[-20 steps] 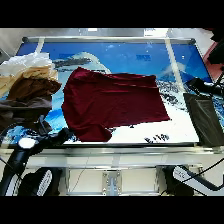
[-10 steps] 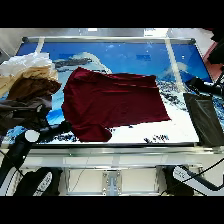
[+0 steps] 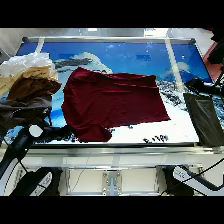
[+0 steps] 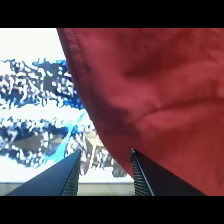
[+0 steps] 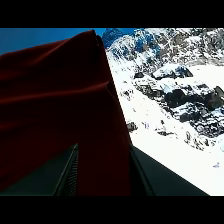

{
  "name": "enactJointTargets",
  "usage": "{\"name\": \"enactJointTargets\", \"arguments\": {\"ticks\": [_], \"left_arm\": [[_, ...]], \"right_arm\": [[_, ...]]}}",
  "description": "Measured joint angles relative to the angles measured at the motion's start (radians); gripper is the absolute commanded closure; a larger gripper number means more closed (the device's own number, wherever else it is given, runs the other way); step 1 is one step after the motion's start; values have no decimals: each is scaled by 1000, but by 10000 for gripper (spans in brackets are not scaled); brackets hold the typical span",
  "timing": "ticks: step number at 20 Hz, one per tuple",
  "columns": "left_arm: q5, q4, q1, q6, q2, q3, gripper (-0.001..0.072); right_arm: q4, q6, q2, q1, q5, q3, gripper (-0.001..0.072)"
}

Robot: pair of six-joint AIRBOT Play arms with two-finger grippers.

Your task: Fold the shirts.

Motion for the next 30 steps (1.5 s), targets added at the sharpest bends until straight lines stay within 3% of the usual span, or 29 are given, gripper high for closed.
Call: {"name": "enactJointTargets", "arguments": {"ticks": [4, 5, 6, 7, 11, 12, 13, 20, 30], "left_arm": [[95, -107, 0, 15, -87, 2, 317], [112, -143, 0, 22, -107, 3, 353], [128, -185, 0, 34, -127, 3, 453], [135, -216, 0, 46, -142, 3, 686], [146, -315, 0, 81, -172, 3, 693], [149, -329, 0, 88, -176, 3, 693], [148, -341, 0, 92, -177, 3, 693], [101, -370, 0, 124, -182, 3, 693], [85, -383, 0, 144, -182, 5, 693]], "right_arm": [[-1, -3, 0, 0, 18, 0, 326], [-2, -3, 0, 0, 26, 0, 325], [-2, -3, 0, 0, 31, 0, 326], [-3, -3, 0, 0, 39, 0, 325], [-47, 16, 1, -5, 104, -26, 313], [-69, 32, 1, -12, 126, -49, 234], [-92, 50, 1, -27, 153, -84, 209], [38, 126, -1, -161, 225, -397, 209], [294, 159, -39, -98, -60, -591, 217]]}}
